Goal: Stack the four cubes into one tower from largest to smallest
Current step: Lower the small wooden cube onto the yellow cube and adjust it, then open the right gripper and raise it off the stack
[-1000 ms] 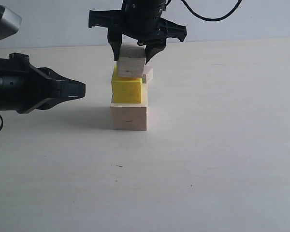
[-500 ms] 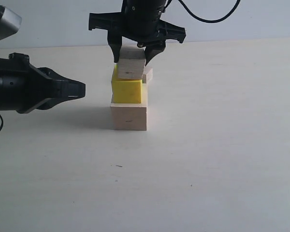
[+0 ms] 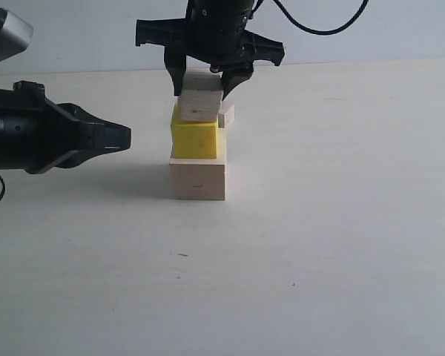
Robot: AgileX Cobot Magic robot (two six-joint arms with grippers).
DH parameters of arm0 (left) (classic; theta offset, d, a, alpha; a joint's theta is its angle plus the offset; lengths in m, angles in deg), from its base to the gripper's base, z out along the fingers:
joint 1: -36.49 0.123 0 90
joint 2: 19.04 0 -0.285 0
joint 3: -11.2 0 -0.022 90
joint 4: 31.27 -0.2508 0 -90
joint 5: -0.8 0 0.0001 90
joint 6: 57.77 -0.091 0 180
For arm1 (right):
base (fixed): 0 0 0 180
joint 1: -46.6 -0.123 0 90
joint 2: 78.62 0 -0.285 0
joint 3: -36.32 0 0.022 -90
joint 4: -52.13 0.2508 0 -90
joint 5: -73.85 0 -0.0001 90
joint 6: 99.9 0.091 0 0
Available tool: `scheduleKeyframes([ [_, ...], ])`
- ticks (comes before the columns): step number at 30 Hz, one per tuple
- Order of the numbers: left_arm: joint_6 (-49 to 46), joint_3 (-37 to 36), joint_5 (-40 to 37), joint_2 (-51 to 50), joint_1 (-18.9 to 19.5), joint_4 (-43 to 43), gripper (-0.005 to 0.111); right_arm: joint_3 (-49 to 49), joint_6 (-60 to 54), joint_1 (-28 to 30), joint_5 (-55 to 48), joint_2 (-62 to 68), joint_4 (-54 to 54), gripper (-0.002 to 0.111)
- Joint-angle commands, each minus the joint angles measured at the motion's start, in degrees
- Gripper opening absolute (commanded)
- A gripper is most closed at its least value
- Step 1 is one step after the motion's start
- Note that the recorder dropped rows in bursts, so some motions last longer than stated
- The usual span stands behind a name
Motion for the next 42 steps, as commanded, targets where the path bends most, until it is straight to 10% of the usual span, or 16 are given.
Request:
scheduleKeyframes([
  [1,-0.26,-0.17,-0.51,0.39,-0.38,0.25,0.0,-0.02,-0.88,-0.07,1.02,0.07,0.97,0.0],
  [15,-0.26,-0.17,-0.4,0.39,-0.38,0.25,0.0,-0.02,-1.26,-0.07,1.14,0.07,0.58,0.001],
  [28,-0.36,-0.17,-0.19,0.39,-0.38,0.25,0.0,-0.02,-1.26,-0.07,0.75,0.07,-0.3,0.071],
  [42,-0.36,-0.17,-0.17,0.39,-0.38,0.25,0.0,-0.13,-0.87,-0.07,-0.05,-0.28,3.38,0.073],
])
